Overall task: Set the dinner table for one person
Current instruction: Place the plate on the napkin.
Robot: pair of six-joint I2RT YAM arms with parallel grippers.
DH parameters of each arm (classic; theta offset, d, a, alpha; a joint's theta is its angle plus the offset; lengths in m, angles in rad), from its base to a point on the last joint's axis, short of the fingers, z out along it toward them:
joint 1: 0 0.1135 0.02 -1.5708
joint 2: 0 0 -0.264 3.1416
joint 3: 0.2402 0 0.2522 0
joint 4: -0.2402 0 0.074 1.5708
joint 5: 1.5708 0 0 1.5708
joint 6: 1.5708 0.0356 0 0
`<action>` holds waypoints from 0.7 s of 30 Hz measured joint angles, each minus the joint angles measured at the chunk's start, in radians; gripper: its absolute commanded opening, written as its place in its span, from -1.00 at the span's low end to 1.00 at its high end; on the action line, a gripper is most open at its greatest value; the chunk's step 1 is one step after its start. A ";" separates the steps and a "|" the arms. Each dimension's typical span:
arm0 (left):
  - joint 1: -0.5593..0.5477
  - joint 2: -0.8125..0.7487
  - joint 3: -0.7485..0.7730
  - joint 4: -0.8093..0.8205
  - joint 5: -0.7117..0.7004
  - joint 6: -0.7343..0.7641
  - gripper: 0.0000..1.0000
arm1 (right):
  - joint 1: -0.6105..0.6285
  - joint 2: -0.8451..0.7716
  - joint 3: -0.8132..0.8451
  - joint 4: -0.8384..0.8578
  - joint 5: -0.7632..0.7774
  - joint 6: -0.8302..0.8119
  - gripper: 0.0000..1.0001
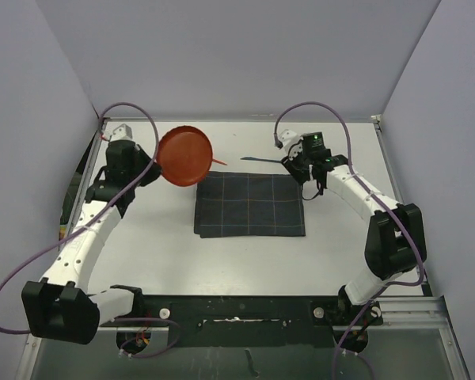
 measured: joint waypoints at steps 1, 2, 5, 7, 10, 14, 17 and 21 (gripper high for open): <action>-0.031 -0.005 0.002 -0.002 0.007 -0.004 -1.00 | -0.020 0.000 -0.004 0.000 -0.007 0.008 -0.14; -0.075 -0.003 0.002 -0.005 0.012 -0.008 -1.00 | -0.047 0.000 -0.005 -0.005 -0.014 0.018 -0.14; -0.166 0.047 -0.013 -0.003 0.014 -0.029 -1.00 | -0.146 0.000 -0.005 -0.011 -0.033 0.044 -0.14; -0.217 0.100 -0.032 0.001 0.011 -0.042 -1.00 | -0.203 0.000 -0.005 -0.017 -0.037 0.055 -0.14; -0.293 0.200 -0.051 0.002 -0.009 -0.060 -1.00 | -0.238 -0.007 -0.005 -0.026 -0.040 0.068 -0.14; -0.379 0.290 -0.054 0.017 -0.025 -0.067 -1.00 | -0.229 -0.032 -0.005 -0.033 -0.055 0.072 -0.14; -0.418 0.341 -0.049 0.051 -0.027 -0.073 -1.00 | -0.227 -0.050 -0.005 -0.034 -0.063 0.073 -0.14; -0.452 0.417 -0.006 0.062 -0.039 -0.071 -1.00 | -0.230 -0.054 -0.006 -0.034 -0.068 0.075 -0.14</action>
